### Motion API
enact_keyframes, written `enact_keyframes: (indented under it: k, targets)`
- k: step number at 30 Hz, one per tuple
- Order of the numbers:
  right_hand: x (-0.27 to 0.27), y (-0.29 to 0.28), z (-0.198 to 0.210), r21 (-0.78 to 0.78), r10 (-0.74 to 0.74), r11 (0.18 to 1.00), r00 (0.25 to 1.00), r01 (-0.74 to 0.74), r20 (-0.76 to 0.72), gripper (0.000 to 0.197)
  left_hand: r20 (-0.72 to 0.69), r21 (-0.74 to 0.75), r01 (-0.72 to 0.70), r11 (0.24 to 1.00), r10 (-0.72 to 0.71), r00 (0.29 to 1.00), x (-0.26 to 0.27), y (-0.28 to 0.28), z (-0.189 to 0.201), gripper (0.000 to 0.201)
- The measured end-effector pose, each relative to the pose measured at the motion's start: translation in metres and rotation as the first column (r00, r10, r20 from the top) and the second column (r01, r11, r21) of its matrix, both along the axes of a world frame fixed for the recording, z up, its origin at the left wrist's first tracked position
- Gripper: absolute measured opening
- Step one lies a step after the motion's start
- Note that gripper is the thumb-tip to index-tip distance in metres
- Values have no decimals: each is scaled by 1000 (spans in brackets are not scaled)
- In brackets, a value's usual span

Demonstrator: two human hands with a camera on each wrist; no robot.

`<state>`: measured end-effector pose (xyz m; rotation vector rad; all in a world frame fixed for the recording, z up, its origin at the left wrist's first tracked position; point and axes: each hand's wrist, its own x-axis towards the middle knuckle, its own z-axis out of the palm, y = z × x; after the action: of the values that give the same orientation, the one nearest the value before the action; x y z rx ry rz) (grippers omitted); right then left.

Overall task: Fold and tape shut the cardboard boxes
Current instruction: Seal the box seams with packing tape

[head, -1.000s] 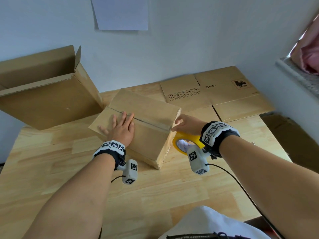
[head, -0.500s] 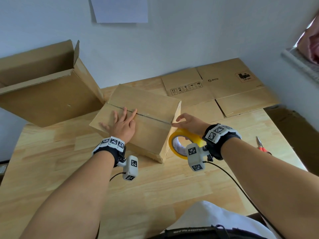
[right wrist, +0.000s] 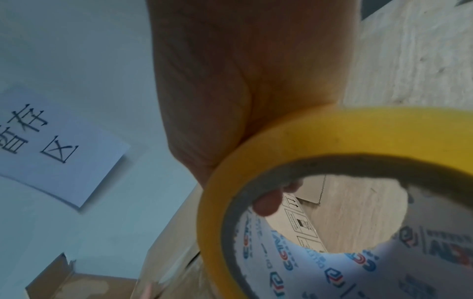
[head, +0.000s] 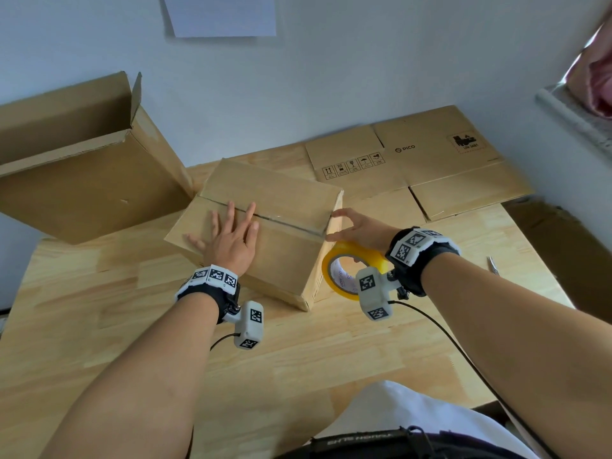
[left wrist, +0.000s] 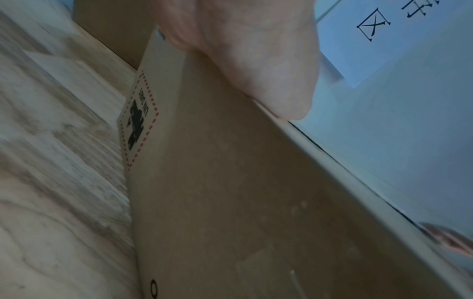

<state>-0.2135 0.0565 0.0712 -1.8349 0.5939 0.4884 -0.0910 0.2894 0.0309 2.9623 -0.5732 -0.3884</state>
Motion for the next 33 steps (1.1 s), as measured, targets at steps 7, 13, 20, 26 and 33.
enact_keyframes:
  k: [7, 13, 20, 26, 33]
  targets:
    - [8, -10, 7, -82, 138, 987, 990, -136, 24, 92, -19, 4, 5, 1000, -5, 1000, 0, 1, 3, 50]
    - [7, -9, -8, -152, 176, 974, 983, -165, 58, 91, -21, 15, 2, 1000, -2, 1000, 0, 0, 2, 50]
    - [4, -6, 2, -218, 207, 959, 972, -179, 112, 67, -21, -3, 1, 1000, -1, 1000, 2, 0, -1, 47]
    - [9, -3, 13, -367, 237, 912, 966, -184, 104, 27, -19, -11, -13, 1000, 12, 1000, 2, 1, -1, 46]
    - [17, -4, 43, -433, 259, 893, 928, -124, 268, 14, -9, -39, -21, 999, 21, 1000, 2, 1, -3, 44]
